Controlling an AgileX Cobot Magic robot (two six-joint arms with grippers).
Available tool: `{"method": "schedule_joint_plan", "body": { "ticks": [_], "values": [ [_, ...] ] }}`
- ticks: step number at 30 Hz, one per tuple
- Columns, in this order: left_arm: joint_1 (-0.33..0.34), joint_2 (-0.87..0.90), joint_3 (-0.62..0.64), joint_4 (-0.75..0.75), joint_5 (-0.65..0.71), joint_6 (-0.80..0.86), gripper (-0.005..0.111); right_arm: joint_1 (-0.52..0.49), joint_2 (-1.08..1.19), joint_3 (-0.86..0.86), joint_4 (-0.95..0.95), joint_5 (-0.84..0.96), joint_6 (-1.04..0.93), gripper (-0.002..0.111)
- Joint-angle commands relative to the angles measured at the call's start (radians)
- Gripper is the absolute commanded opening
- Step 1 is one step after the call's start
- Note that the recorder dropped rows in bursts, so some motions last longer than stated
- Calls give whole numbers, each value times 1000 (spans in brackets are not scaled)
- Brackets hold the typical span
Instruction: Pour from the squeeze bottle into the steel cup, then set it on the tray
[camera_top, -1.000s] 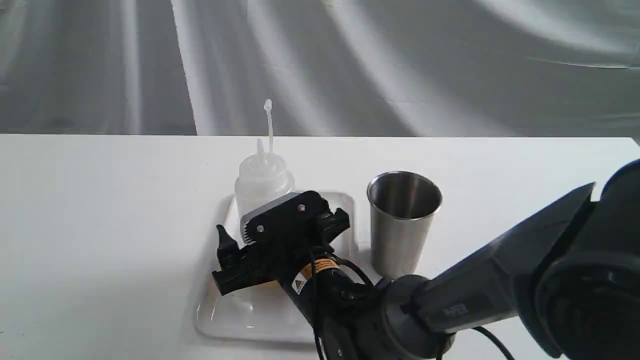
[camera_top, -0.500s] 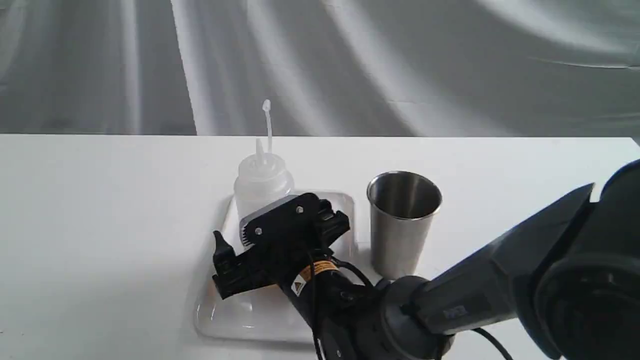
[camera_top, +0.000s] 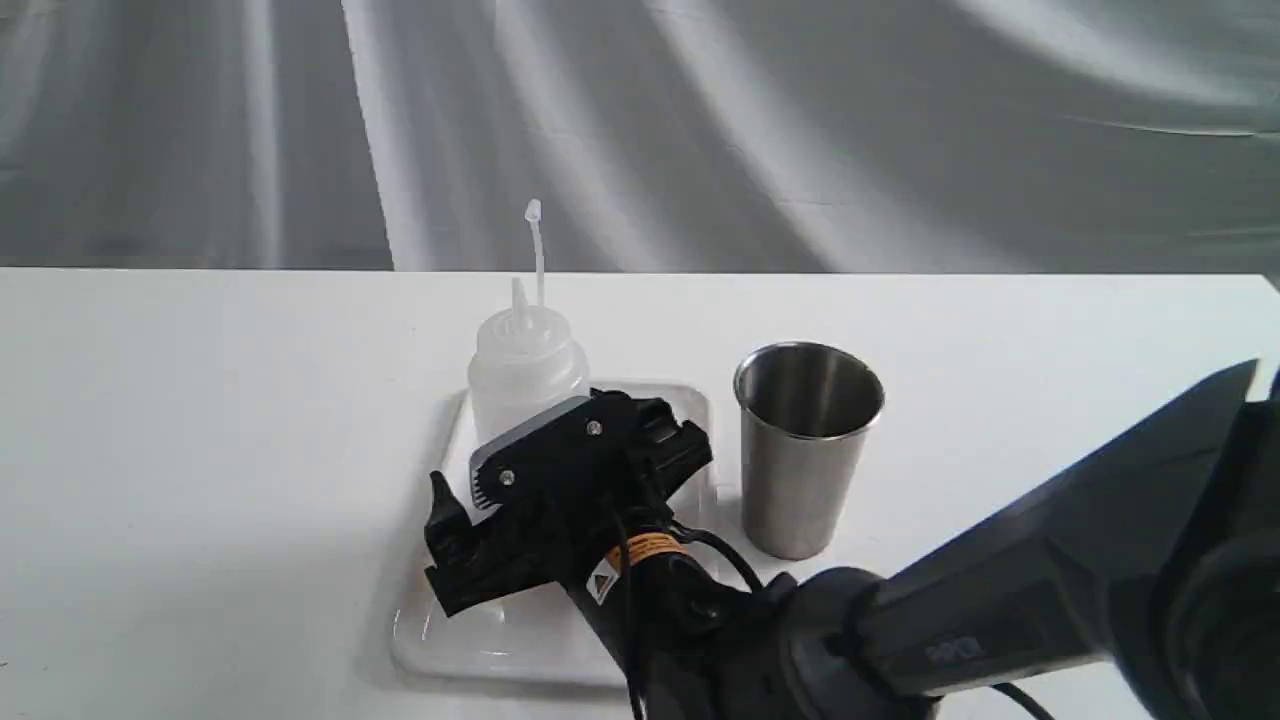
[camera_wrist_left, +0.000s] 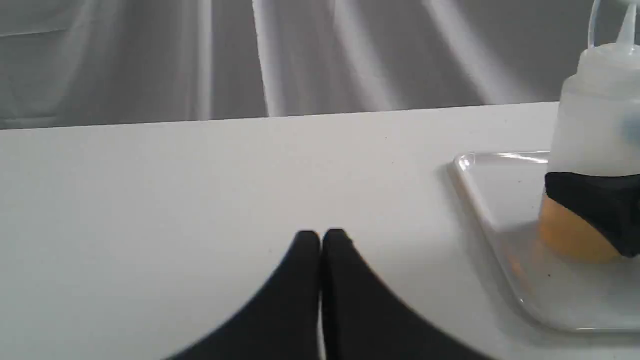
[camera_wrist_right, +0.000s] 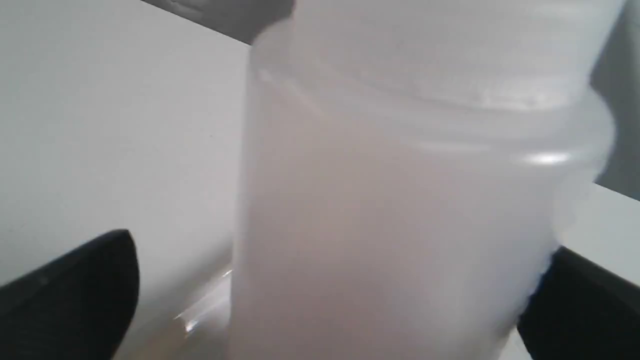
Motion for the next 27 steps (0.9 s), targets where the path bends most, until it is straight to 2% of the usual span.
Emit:
{"method": "schedule_joint_plan", "body": {
  "ticks": [1,16,27],
  "values": [
    [2,-3,4,-1,-8,-2,0,2,-55,48,-31,1,-9,105],
    [2,-3,4,-1,-8,-4,0,69,-296,259,-12,1,-9,105],
    [2,-3,4,-1,-8,-2,0,116,-590,459,-24,-2,-9,105]
  ]
}}
